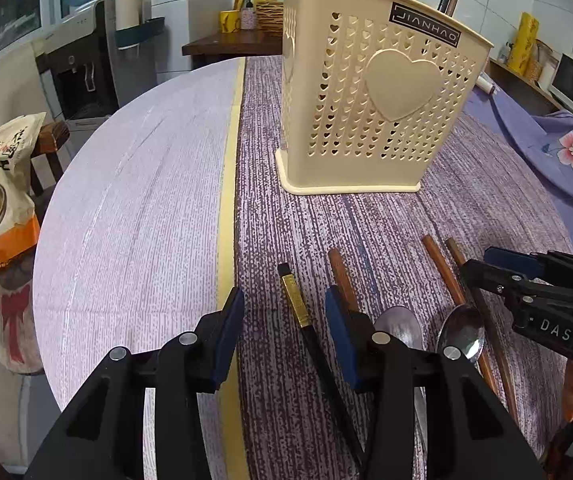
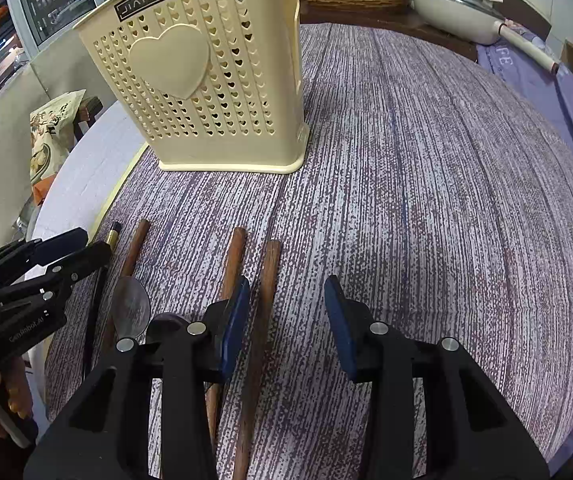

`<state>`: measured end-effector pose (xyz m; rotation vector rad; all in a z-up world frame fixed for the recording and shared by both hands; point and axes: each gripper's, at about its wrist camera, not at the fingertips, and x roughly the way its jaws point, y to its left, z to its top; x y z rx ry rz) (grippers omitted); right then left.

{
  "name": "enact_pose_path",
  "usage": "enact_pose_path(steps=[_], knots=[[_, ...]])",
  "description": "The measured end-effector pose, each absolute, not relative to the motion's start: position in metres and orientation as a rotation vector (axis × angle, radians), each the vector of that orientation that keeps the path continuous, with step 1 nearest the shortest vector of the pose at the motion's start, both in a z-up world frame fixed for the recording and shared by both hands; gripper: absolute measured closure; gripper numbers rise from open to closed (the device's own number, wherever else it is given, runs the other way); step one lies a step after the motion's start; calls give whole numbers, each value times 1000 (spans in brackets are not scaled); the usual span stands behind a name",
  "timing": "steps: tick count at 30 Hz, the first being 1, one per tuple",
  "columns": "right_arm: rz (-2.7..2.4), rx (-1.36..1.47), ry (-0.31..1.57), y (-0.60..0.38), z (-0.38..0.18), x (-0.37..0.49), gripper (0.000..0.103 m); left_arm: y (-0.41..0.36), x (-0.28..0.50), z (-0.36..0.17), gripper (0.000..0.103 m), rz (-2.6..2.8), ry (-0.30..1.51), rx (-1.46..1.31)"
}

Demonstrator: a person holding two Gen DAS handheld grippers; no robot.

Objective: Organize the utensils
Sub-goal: 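Move both tools down to the utensils lying before the holder, then close the left tool on the yellow-tipped chopstick while the right tool grips a wooden chopstick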

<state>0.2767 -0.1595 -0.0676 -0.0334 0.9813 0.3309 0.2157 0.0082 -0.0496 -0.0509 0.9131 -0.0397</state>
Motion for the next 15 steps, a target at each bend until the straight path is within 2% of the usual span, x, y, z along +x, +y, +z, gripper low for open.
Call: enact_pose_path(steps=[6,12,15], knots=[[290,-54,958,-160,-73,273,73,2,212,-55,61,-6,915,-61],[266,-78,947,-154,-74,271,74,-5,207,-56,62,46,901,-36],[257,-96,945,-152,-74,273,77,-9,206,-56,69,58,895,-12]])
